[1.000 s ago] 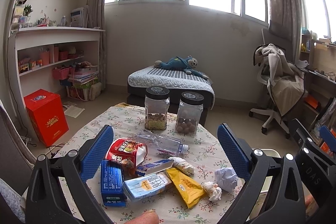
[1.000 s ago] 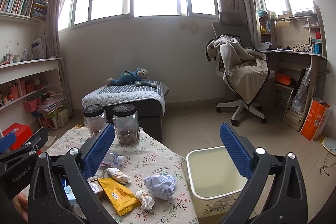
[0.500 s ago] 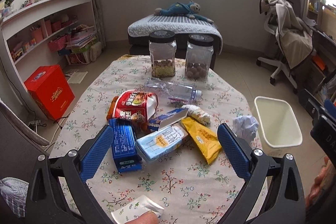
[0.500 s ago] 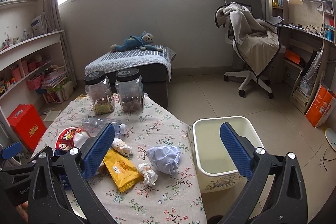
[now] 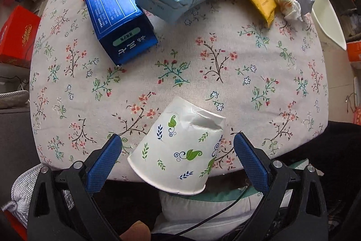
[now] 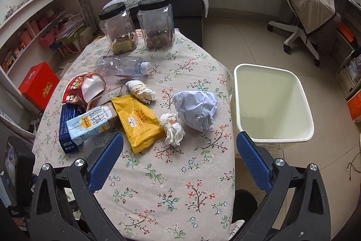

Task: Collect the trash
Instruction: 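Grasp the white paper cup with the left tool while the right tool grasps crumpled white paper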

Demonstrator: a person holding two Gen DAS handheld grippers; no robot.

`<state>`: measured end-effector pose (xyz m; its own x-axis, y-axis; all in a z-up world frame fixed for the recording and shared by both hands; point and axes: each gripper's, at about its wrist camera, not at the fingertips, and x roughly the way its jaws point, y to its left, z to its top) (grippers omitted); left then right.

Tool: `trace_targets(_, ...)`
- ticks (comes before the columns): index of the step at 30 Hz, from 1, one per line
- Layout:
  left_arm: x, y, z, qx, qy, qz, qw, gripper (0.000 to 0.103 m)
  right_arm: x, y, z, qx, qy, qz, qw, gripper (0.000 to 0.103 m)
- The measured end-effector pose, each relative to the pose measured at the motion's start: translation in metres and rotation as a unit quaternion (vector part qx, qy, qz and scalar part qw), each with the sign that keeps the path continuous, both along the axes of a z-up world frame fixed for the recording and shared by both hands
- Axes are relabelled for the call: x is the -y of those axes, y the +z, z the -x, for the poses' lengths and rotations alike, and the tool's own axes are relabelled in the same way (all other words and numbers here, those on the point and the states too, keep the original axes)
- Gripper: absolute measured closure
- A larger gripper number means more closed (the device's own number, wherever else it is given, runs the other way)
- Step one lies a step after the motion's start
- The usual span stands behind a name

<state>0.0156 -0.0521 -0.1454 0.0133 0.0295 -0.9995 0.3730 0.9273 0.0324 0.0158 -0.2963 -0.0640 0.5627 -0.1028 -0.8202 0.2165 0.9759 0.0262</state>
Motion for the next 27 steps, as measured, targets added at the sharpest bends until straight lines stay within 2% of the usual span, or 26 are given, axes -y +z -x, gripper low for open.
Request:
trace_targets(4, -0.003, -0.023, 0.005, -0.025, -0.004, -0.007, 0.9996, 0.009, -0.013, -0.016, -0.007, -0.028, 0.033, 0.007, 0.999, 0.007)
trace_targets(5, -0.004, -0.026, 0.006, -0.027, -0.007, -0.007, 0.9996, 0.019, -0.015, -0.02, -0.01, -0.035, 0.039, 0.012, 0.999, 0.007)
trace_targets(6, -0.004, -0.028, 0.008, -0.027, -0.012, -0.006, 0.9995, 0.025, -0.016, -0.026, -0.011, -0.041, 0.045, 0.016, 0.998, 0.007)
trace_targets(9, -0.004, -0.02, 0.009, -0.001, -0.02, 0.008, 0.9998, 0.033, -0.017, -0.033, -0.017, -0.055, 0.05, 0.012, 0.997, 0.007)
trace_targets(11, -0.005, -0.01, 0.009, 0.016, -0.023, 0.025, 0.9993, 0.035, -0.012, -0.034, -0.021, -0.054, 0.035, -0.001, 0.998, 0.007)
trace_targets(14, -0.005, 0.018, 0.009, 0.047, -0.027, 0.074, 0.9958, 0.036, 0.004, -0.037, -0.026, -0.057, 0.008, -0.044, 0.997, 0.007)
trace_targets(19, -0.003, 0.087, -0.021, 0.145, -0.017, 0.134, 0.9802, 0.035, 0.029, -0.039, -0.049, -0.078, -0.025, -0.063, 0.995, 0.007)
trace_targets(23, 0.019, 0.118, -0.052, 0.208, -0.016, 0.155, 0.9655, 0.034, 0.044, -0.054, -0.071, -0.11, -0.041, -0.08, 0.99, 0.007)
trace_targets(27, 0.048, 0.145, -0.075, 0.239, -0.026, 0.19, 0.9519, 0.033, 0.049, -0.068, -0.087, -0.127, -0.038, -0.085, 0.987, 0.007)
